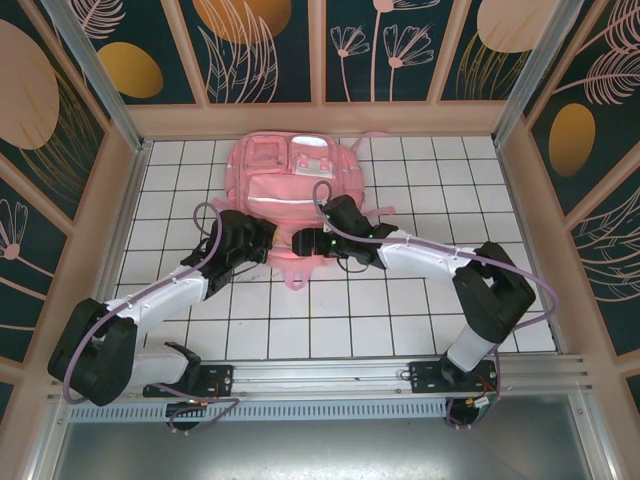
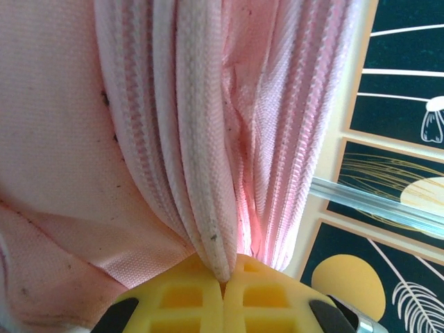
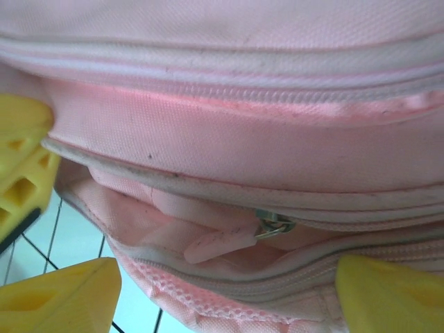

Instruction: Pack the student bag

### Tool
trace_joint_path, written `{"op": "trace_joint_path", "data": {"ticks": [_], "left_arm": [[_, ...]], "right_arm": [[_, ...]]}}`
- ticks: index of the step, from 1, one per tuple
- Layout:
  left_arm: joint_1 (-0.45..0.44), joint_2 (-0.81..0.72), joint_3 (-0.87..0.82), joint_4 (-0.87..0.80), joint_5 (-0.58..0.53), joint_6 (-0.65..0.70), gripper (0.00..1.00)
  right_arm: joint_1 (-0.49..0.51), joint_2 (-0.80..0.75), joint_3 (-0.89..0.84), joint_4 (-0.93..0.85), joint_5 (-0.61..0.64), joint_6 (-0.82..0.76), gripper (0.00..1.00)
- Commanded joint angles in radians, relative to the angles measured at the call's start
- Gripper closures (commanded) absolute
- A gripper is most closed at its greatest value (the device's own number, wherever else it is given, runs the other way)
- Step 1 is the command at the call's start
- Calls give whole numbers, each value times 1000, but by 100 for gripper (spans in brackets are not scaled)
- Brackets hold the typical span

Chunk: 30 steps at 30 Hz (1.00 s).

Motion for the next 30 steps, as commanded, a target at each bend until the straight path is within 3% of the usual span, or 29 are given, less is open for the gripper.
{"op": "trace_joint_path", "data": {"ticks": [1,5,8,17,19,22,30], "left_arm": [[-1,-46,41,151,29,6,100],[1,-48,37,150,24,7,100],[-1,-47,32,149,24,6,100],[-1,-40,34,156,35,7,100],[-1,-39,34,157,40,7,100],[-1,-40,32,161,41,7,100],[-1,-40,30,165,47,10,100]], "right_arm": [[6,-62,90,-98,163,-2,26],[21,-51,118,-170,245,40,39],[22,-47,109,-158,237,70,43],[22,10,88,-49,23,122,45],[22,31,105,-62,19,124,51],[22,49,108,-73,23,138,54],[20,79,108,-103,45,196,51]]}}
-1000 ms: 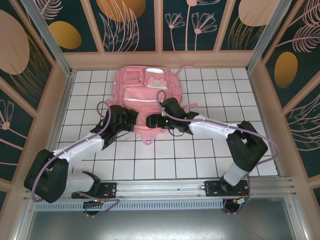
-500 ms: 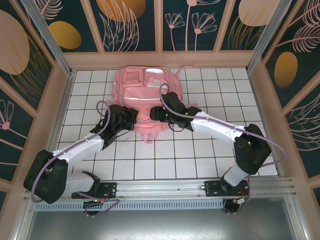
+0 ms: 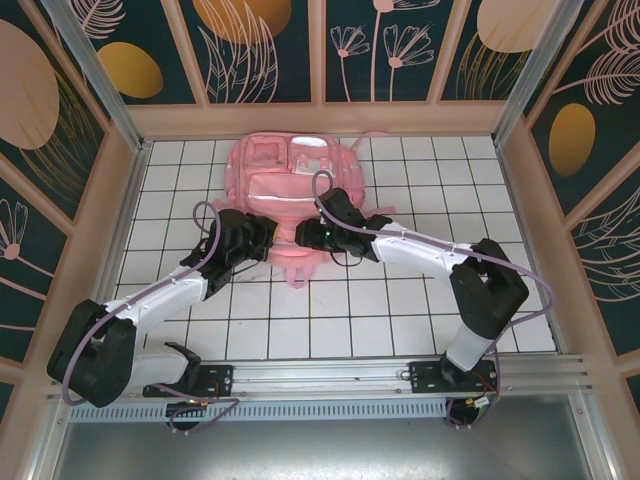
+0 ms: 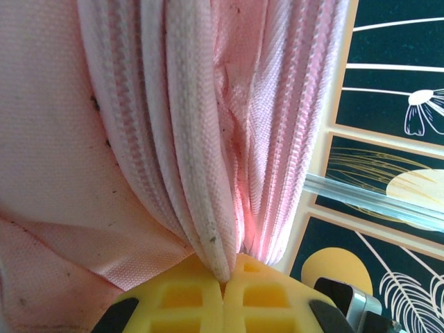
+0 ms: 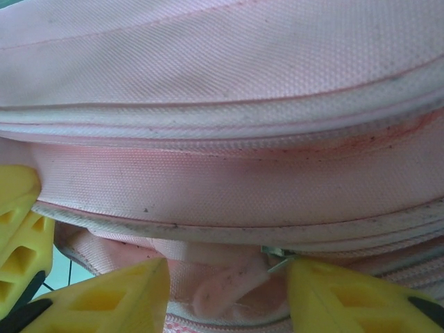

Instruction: Pack the student bag

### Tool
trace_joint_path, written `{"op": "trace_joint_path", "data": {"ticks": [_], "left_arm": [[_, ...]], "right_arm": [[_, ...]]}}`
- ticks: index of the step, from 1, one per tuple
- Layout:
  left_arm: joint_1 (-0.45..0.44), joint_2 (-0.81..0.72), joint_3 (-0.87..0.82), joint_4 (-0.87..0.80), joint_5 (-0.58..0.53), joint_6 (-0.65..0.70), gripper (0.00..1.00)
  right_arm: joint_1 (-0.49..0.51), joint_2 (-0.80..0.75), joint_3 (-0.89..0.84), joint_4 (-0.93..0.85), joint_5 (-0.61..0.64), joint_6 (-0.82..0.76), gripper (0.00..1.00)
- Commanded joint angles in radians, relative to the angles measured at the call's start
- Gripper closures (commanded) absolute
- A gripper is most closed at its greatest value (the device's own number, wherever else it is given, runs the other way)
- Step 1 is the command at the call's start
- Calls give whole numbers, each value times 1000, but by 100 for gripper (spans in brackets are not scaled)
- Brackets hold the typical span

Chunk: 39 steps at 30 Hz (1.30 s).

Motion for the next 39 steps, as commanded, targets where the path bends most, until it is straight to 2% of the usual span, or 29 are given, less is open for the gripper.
{"op": "trace_joint_path", "data": {"ticks": [1,4,8,11,15,21,28,35,39], "left_arm": [[-1,-34,30,139,40,10,100],[-1,-33,30,143,46,11,100],[-1,-33,33,139,46,16,100],[-1,-37,28,129,35,21,100],[1,-51,8,88,-2,35,100],[14,-81,-51,73,-27,33,100],[20,-116,-62,35,-46,51,100],[32,-137,-67,-9,-59,75,100],[35,-133,-74,-11,-55,81,100]], "right_arm": [[2,25,11,-21,-5,49,50],[3,34,16,-9,-19,58,50],[4,69,39,-15,-11,41,65],[2,69,63,-66,56,17,77],[-3,27,87,-150,170,-34,81],[-57,-9,90,-247,209,-141,93],[-106,5,107,-305,274,-276,97],[-145,14,146,-350,271,-405,91],[-148,31,181,-378,277,-449,92]]}}
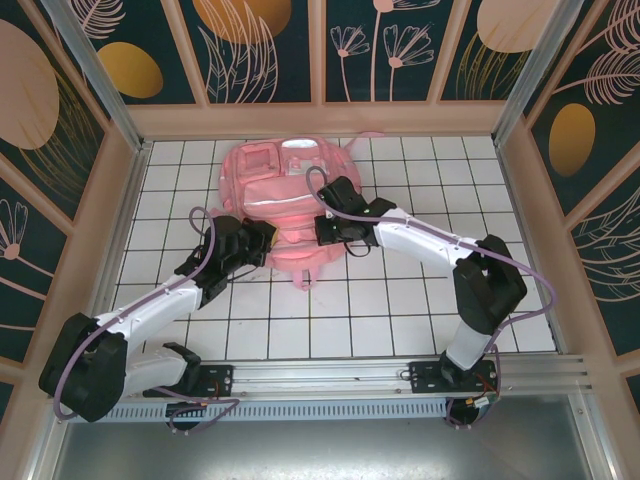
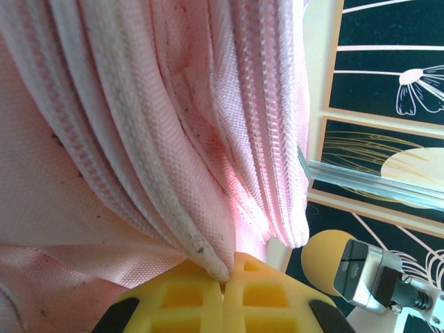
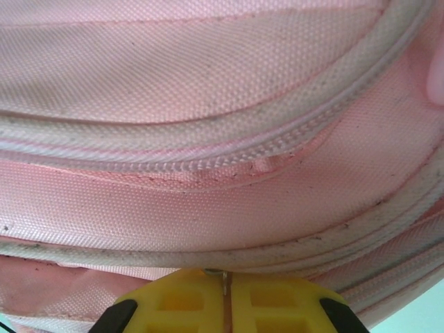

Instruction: Pack the student bag

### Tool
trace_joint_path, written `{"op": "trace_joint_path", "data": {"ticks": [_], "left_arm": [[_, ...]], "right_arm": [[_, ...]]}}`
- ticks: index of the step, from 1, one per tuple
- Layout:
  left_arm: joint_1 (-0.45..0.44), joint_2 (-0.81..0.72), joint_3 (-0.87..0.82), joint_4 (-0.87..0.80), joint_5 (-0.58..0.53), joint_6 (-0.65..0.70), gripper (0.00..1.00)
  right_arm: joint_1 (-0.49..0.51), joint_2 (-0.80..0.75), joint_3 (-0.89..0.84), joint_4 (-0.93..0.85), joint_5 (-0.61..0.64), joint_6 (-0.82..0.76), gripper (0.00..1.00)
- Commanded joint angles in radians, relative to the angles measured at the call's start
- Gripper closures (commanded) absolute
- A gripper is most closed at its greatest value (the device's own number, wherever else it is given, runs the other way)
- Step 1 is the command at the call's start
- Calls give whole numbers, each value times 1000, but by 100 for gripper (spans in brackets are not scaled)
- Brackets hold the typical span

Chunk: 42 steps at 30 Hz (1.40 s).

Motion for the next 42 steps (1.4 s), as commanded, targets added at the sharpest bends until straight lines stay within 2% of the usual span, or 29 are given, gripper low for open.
{"op": "trace_joint_path", "data": {"ticks": [1,8,12,15,24,31,33,35,39,42], "left_arm": [[35,-51,-19,-9,-69,46,100],[36,-21,-12,-11,-50,67,100],[41,-15,-11,-25,-60,82,100],[46,-17,-11,-46,-74,98,100],[73,-32,-33,-82,-89,131,100],[87,4,-4,-88,-45,181,100],[89,12,6,-95,-34,197,100],[90,21,18,-94,-22,216,100],[90,32,45,-97,-16,248,100],[91,41,52,-88,-8,253,100]], "right_arm": [[-85,14,43,-99,205,-74,92],[-73,41,120,-125,314,-134,94],[-53,36,120,-127,339,-299,97],[-73,39,108,-123,329,-405,100],[-117,39,89,-33,364,-622,100],[-99,28,44,44,422,-846,100],[-84,23,79,11,369,-852,100],[-86,27,165,-86,191,-788,100],[-135,77,333,-196,-218,-531,100],[-151,106,362,-164,-353,-333,100]]}}
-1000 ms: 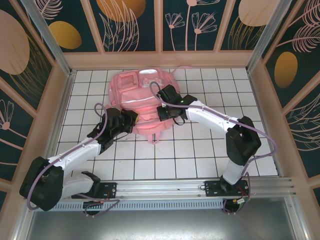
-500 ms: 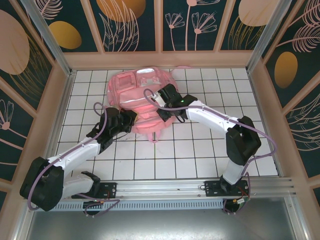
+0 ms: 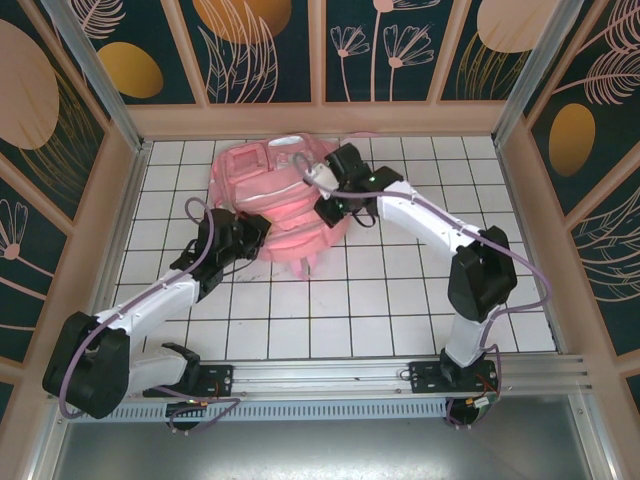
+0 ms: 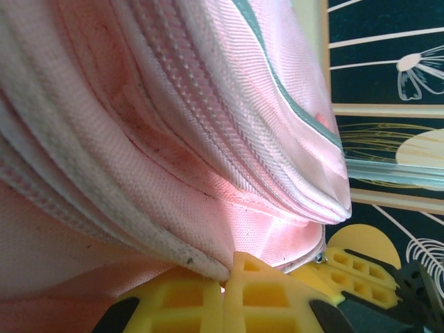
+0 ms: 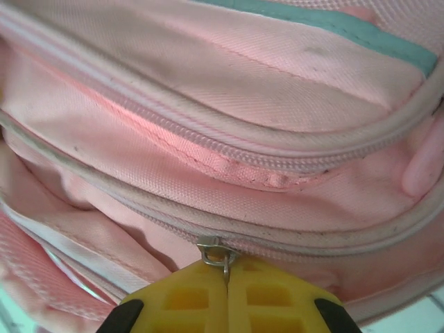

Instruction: Pack the student bag

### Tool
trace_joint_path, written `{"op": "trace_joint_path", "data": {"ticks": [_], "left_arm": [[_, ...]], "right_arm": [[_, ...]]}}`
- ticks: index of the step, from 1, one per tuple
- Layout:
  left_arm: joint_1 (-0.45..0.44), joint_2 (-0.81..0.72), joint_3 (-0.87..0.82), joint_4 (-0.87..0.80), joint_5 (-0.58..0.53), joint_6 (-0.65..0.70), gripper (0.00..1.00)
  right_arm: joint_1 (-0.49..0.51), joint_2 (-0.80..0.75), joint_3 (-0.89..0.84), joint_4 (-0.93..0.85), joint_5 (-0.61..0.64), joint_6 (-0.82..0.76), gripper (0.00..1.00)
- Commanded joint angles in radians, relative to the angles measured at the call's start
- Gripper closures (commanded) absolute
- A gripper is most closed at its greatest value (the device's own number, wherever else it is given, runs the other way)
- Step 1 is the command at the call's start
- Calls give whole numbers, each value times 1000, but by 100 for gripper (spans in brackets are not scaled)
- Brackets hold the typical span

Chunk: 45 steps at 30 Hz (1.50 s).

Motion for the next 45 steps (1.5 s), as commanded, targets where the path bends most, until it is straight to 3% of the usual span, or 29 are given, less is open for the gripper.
{"op": "trace_joint_path", "data": {"ticks": [1,9,13,17,25,30,34,39,45], "left_arm": [[18,21,8,-68,-57,66,100],[20,33,10,-100,-98,89,100],[23,38,5,-104,-111,98,100],[27,29,6,-130,-142,109,100],[49,-9,0,-211,-195,151,100],[52,-29,-5,-216,-192,152,100],[54,-38,1,-215,-178,155,100],[55,-41,20,-202,-139,156,100],[55,-39,59,-184,-101,149,100]], "right_arm": [[-46,18,61,27,-183,259,100],[-75,-11,26,56,-273,460,100],[-83,-30,37,28,-269,473,100],[-60,-61,-22,-18,-125,365,100],[-62,-163,-202,14,328,92,100],[-95,-82,-159,55,387,30,100],[-96,-21,-90,23,210,51,98],[-83,-55,-153,92,-107,47,62],[-73,-30,-185,123,-250,-14,46]]}}
